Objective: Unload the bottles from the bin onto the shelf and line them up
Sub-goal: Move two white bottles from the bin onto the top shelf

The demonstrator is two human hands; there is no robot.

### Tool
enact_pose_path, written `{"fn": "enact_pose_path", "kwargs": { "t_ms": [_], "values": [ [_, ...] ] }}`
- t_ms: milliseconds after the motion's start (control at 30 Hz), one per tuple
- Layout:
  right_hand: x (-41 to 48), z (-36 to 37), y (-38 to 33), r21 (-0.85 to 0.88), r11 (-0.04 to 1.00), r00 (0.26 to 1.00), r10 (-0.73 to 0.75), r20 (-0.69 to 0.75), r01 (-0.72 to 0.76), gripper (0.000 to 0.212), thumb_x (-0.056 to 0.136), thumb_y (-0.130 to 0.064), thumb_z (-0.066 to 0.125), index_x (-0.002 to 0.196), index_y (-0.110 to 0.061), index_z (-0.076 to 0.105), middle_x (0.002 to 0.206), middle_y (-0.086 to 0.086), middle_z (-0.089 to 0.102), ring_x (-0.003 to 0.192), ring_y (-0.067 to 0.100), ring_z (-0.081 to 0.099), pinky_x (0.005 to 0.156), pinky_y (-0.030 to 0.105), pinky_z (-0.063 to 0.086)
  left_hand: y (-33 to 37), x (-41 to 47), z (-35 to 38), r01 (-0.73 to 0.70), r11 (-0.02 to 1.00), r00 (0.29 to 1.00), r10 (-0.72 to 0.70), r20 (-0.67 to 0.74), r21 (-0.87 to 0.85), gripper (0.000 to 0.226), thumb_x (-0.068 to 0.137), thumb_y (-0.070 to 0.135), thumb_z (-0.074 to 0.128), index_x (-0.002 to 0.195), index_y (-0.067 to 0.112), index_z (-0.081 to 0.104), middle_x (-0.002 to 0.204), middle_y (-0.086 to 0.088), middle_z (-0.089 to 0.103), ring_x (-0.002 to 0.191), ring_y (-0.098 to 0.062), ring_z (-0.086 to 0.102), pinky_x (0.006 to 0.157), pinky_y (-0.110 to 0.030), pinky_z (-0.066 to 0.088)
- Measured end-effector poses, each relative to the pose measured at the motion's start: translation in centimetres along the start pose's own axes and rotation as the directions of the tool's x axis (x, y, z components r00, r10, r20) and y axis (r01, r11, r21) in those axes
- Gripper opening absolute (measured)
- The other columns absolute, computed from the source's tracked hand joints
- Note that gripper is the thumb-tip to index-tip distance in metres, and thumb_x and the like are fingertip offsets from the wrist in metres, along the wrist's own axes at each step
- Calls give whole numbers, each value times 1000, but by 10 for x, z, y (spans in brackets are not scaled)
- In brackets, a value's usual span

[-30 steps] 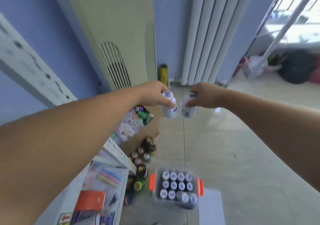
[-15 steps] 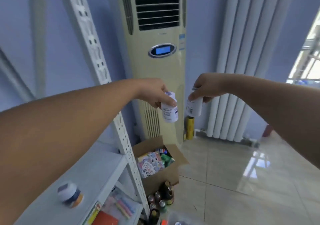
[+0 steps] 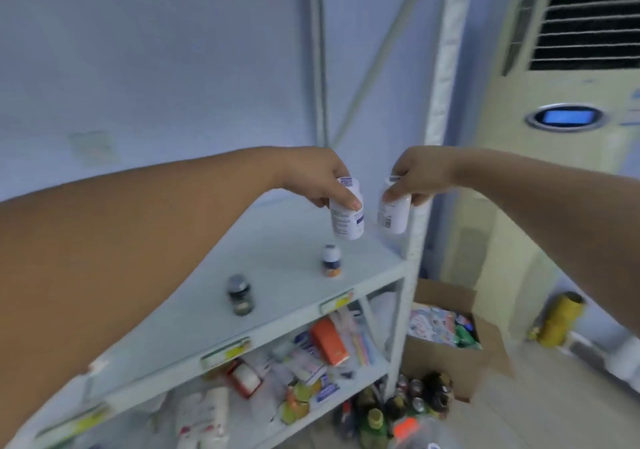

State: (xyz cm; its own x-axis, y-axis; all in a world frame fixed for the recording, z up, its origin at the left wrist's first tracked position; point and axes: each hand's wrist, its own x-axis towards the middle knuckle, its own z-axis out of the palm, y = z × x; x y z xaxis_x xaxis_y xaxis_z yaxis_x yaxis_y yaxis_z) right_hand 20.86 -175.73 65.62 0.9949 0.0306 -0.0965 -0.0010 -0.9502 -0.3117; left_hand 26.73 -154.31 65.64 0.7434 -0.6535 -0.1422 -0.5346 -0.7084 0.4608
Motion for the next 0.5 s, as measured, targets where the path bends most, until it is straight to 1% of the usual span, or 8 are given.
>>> {"fn": "enact_pose_path", "kwargs": {
  "t_ms": [33, 100, 167, 233, 267, 367, 467, 500],
  "values": [
    [6, 7, -25, 5, 999, 999, -53, 15, 52, 31, 80, -35, 72, 73, -6, 65, 80, 12, 74, 73, 24, 76, 74, 33, 60, -18, -23, -8, 37, 999, 999, -38, -28, -11, 29, 78, 46, 81, 98, 25, 79, 94, 6, 77, 82, -5, 75, 70, -17, 59],
    [16, 18, -68, 9, 991, 990, -133, 41, 133, 30, 79, -36, 72, 68, -10, 63, 79, 9, 73, 73, 23, 76, 72, 32, 59, -48, -64, -20, 104, 995, 992, -104, -75, 4, 28, 81, 43, 80, 100, 23, 78, 95, 5, 77, 77, -2, 74, 64, -14, 56],
    [23, 34, -128, -12, 972, 970, -232, 69, 233, 30, 78, -38, 72, 67, -12, 62, 78, 8, 73, 72, 22, 76, 66, 32, 60, -84, -119, -33, 188, 982, 975, -186, -119, -1, 25, 83, 42, 79, 98, 22, 78, 95, 4, 76, 80, -6, 74, 69, -18, 59],
    [27, 51, -189, -11, 947, 944, -318, 85, 320, 30, 78, -39, 72, 72, -10, 66, 80, 8, 75, 70, 20, 76, 56, 26, 57, -119, -177, -45, 266, 963, 950, -268, -163, -32, 23, 83, 42, 80, 93, 22, 78, 95, 4, 76, 84, -9, 75, 75, -20, 60],
    [28, 61, -221, -4, 933, 929, -359, 94, 361, 31, 78, -39, 72, 75, -8, 68, 82, 9, 75, 70, 19, 76, 57, 25, 57, -137, -205, -50, 302, 952, 934, -306, -181, -54, 25, 82, 42, 80, 94, 21, 79, 96, 4, 76, 85, -9, 75, 76, -20, 60],
    [25, 96, -312, 34, 889, 879, -457, 134, 457, 35, 78, -39, 73, 82, -5, 70, 86, 10, 75, 72, 21, 76, 77, 36, 61, -188, -291, -59, 391, 915, 887, -404, -225, -101, 30, 80, 44, 81, 98, 21, 79, 97, 6, 77, 82, -4, 74, 72, -18, 59],
    [14, 134, -400, 70, 845, 827, -534, 178, 530, 35, 78, -41, 73, 83, -7, 71, 84, 8, 75, 70, 19, 76, 72, 32, 60, -235, -374, -64, 462, 876, 841, -483, -245, -139, 28, 80, 44, 81, 96, 21, 79, 97, 5, 77, 86, -7, 74, 77, -22, 61],
    [10, 146, -427, 87, 835, 813, -549, 192, 543, 36, 78, -42, 73, 86, -7, 71, 86, 7, 76, 72, 19, 76, 75, 33, 61, -249, -400, -65, 483, 863, 826, -505, -251, -148, 26, 80, 45, 81, 93, 22, 79, 94, 6, 77, 84, -6, 75, 77, -21, 61]
  ]
}}
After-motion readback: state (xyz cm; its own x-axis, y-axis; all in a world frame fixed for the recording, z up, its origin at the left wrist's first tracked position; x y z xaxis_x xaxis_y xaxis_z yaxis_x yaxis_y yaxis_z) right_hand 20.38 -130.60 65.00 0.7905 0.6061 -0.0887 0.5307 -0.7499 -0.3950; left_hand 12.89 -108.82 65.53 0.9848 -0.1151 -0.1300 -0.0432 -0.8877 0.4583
